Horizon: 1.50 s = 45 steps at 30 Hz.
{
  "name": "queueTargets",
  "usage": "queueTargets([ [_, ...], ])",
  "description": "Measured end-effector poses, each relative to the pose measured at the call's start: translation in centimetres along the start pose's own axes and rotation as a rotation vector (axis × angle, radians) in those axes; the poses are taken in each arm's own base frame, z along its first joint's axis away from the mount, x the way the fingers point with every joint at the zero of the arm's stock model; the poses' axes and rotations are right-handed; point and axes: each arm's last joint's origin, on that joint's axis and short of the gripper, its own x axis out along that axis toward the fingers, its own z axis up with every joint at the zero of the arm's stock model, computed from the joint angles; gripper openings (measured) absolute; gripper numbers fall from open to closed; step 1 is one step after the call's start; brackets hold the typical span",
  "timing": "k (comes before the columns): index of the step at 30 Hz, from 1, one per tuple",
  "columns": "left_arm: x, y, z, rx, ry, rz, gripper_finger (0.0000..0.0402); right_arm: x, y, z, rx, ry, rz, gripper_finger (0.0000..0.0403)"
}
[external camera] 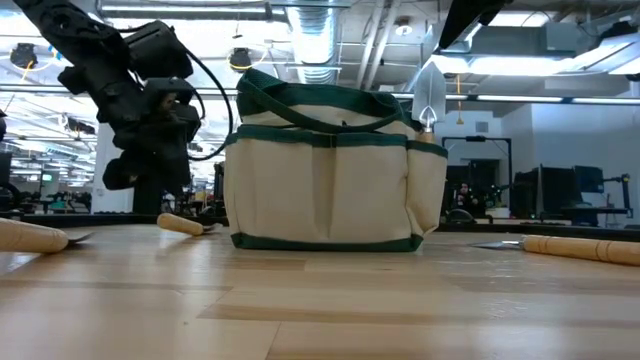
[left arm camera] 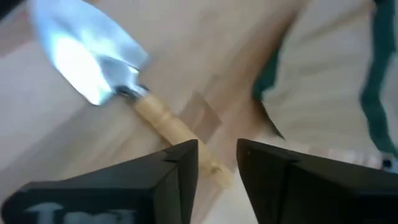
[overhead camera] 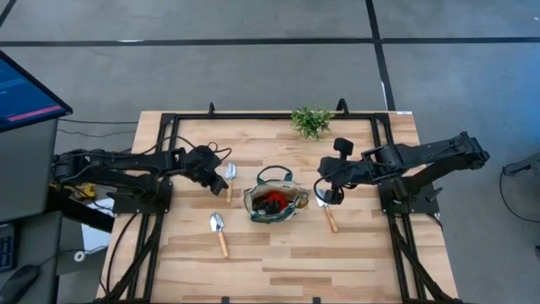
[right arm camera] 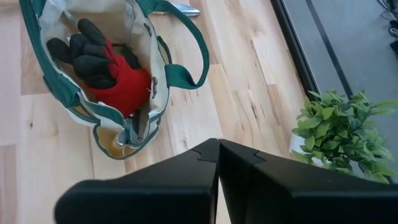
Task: Pick & Place Garden tools in Gardening bag
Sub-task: Put the brown trowel into the gardening bag
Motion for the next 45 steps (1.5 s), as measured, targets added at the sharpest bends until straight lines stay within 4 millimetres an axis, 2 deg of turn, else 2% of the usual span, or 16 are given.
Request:
queueTargets([
  [5,0.4,0.1,-0.1,-0.055,0.009,0.025,0.0142,0.0,0.0,0.0,-0.008,0.002,-0.001,0.0],
  [10,1.7,0.5,-0.6,-0.113,0.072,0.076,0.0165,0.0,0.0,-0.1,-0.04,0.011,-0.004,0.0],
  [15,3.0,0.9,-0.7,-0.138,0.102,0.103,0.0168,0.0,0.0,-0.1,-0.044,0.014,-0.004,0.0],
  [22,4.2,0.3,0.3,-0.13,0.042,-0.01,0.0164,0.0,0.0,-0.2,-0.044,0.015,-0.004,0.0],
  [30,5.4,0.6,-0.2,-0.157,0.094,0.013,0.0163,0.0,0.0,-0.2,-0.046,0.018,-0.005,0.0],
  [34,4.6,0.0,0.0,-0.106,0.088,-0.059,0.0163,0.0,0.0,-0.2,-0.047,0.02,-0.005,0.0],
  [38,2.6,-1.3,0.7,-0.014,0.008,-0.175,0.016,0.0,0.0,-0.2,-0.044,0.02,-0.005,0.0],
  [42,0.2,-2.4,1.2,0.12,-0.112,-0.252,0.0138,0.0,0.0,-0.2,-0.044,0.02,-0.005,0.0],
  [45,-1.2,-2.7,1.4,0.231,-0.214,-0.233,0.0114,0.0,0.0,-0.2,-0.043,0.017,-0.004,0.0],
])
